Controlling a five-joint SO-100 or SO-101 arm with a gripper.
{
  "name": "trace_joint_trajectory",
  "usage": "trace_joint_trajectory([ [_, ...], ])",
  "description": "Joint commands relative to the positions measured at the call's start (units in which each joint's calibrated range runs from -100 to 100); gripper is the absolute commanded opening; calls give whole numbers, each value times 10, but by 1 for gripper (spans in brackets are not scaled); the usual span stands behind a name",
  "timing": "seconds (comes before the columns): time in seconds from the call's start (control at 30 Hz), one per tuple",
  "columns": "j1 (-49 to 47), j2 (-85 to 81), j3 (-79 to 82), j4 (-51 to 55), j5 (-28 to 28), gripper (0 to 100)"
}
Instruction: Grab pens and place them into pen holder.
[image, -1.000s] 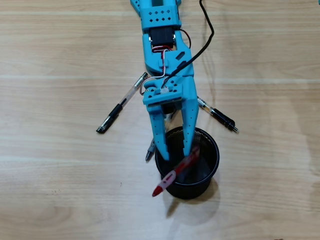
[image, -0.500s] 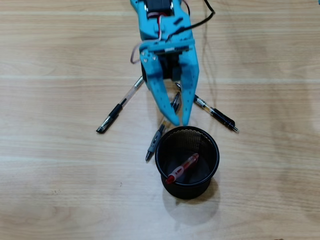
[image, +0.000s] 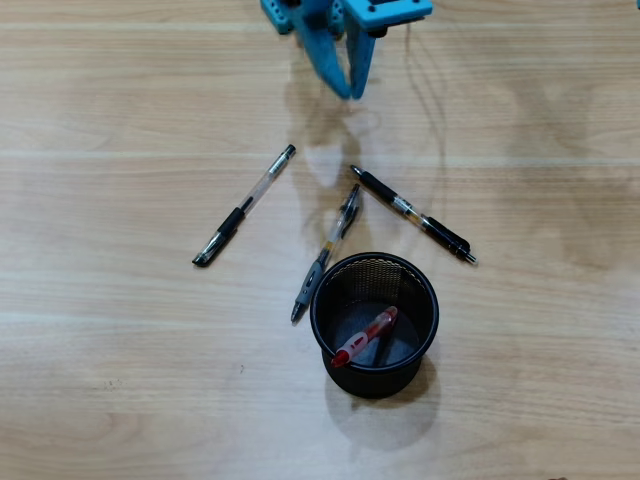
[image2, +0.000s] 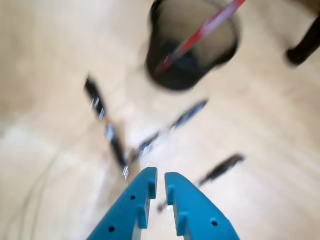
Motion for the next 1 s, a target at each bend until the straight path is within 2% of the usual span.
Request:
trace_joint_trajectory([
  [0.0,-9,-60,57,55,9,2],
  [0.23,-24,-102,169,41,11,2],
  [0.4,-73,-80,189,-64,46,2],
  [0.57,-148,-11,217,-176,45,2],
  [0.7,-173,35,215,-249,46,2],
  [0.97,-139,146,135,-268,49,2],
])
